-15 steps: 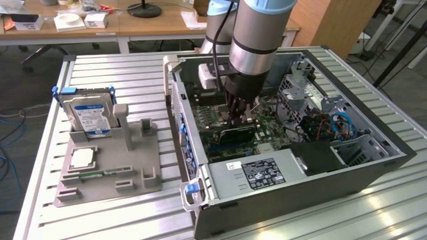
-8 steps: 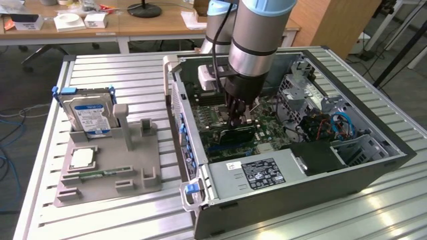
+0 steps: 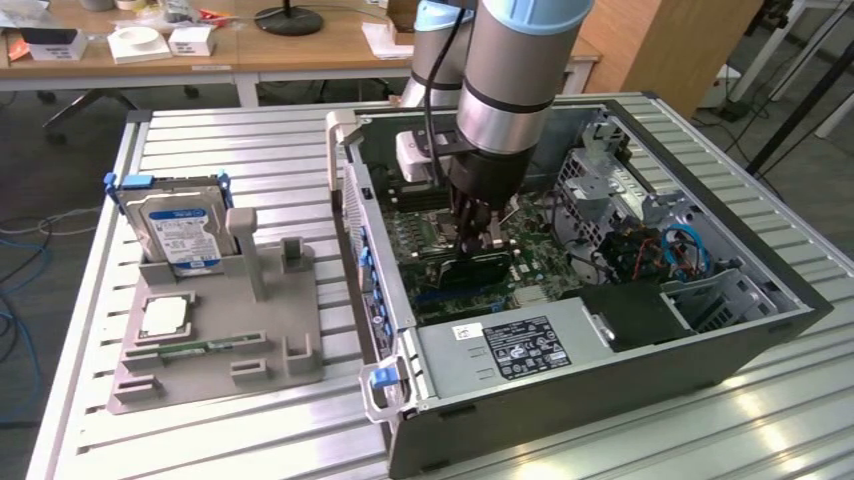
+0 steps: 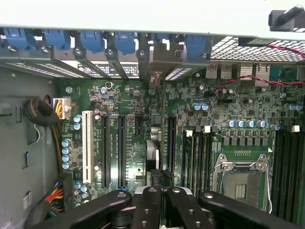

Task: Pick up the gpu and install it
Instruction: 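Press down on the gpu until it lock into place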

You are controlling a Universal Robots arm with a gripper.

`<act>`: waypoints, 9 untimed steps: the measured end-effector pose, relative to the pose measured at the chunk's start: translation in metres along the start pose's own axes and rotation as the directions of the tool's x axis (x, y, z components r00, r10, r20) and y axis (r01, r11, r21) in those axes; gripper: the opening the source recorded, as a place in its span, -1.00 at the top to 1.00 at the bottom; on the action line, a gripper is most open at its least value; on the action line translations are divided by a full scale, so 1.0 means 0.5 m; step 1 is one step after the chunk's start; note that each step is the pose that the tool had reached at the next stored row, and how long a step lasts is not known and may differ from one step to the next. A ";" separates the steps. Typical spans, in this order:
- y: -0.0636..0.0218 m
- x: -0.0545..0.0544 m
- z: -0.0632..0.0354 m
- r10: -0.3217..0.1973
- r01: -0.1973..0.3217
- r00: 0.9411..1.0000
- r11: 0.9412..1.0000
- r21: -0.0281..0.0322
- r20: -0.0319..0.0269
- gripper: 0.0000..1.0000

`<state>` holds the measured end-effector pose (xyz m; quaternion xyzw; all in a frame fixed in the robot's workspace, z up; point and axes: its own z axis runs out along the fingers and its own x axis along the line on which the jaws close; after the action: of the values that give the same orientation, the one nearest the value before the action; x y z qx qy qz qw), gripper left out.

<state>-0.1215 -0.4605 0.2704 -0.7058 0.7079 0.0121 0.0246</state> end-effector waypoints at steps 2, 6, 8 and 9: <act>0.000 0.000 0.000 0.000 0.000 1.000 1.000 0.000 0.000 0.80; 0.000 0.000 0.003 0.000 0.000 1.000 1.000 0.000 0.000 0.80; 0.000 0.000 0.003 0.000 0.000 1.000 1.000 0.000 0.000 0.80; 0.000 0.000 0.003 0.000 0.000 1.000 1.000 0.000 0.000 0.80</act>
<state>-0.1215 -0.4605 0.2691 -0.7058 0.7079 0.0121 0.0246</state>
